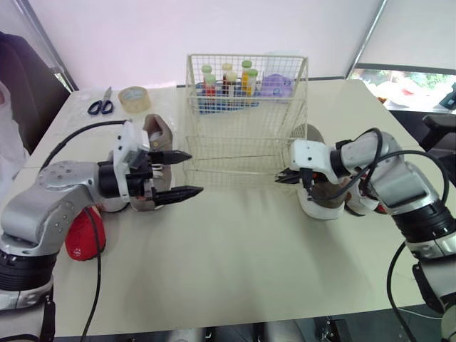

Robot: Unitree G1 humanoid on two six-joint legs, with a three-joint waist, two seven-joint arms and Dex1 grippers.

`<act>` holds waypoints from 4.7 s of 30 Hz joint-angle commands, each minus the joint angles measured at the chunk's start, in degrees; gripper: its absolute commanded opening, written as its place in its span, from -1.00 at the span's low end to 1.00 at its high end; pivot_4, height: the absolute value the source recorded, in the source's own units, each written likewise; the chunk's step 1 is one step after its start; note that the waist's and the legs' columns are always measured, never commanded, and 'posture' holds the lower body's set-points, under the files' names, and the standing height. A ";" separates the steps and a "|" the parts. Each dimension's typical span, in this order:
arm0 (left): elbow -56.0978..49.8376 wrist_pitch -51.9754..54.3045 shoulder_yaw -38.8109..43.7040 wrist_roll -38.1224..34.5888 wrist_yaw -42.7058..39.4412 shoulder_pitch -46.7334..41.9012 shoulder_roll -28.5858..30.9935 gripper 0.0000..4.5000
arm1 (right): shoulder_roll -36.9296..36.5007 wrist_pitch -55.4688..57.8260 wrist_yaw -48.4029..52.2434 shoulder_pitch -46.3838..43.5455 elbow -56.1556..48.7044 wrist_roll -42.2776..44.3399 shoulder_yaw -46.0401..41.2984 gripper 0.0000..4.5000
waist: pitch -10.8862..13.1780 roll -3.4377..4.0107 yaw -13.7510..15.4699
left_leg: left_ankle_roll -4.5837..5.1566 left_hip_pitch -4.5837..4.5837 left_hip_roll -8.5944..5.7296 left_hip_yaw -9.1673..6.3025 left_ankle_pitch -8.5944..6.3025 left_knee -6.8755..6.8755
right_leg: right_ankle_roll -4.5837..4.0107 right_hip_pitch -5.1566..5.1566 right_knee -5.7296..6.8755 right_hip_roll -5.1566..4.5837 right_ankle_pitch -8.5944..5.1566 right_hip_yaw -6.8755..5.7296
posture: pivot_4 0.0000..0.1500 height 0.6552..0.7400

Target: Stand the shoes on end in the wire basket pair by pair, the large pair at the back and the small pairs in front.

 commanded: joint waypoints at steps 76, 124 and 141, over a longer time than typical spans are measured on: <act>4.19 -3.13 -3.43 3.30 -4.99 -4.21 -3.37 1.00 | 23.36 61.16 -53.32 27.54 -43.70 15.03 -44.79 0.99 | 0.00 0.01 -0.47 | 0.01 0.02 0.01 -0.01 0.02 -0.03 | -0.05 0.00 0.03 0.00 -0.03 0.03 | 1.00 1.00; -0.25 -1.29 -1.24 1.43 -1.36 -1.46 -2.49 1.00 | 35.04 50.85 -66.23 27.24 -35.41 18.58 -38.26 -0.19 | 0.01 0.01 -1.52 | 0.08 0.07 0.01 -0.02 0.16 -0.12 | -0.10 -0.04 0.09 0.04 0.01 0.06 | 1.00 1.00; 0.76 -2.02 -1.83 1.99 -1.62 -2.33 -2.70 1.00 | 29.70 54.12 -67.20 18.66 -37.49 21.48 -50.06 -0.92 | 0.22 0.22 -1.32 | 0.08 0.02 0.01 -0.01 0.16 -0.10 | -0.10 -0.06 0.07 0.03 0.01 0.06 | 1.00 1.00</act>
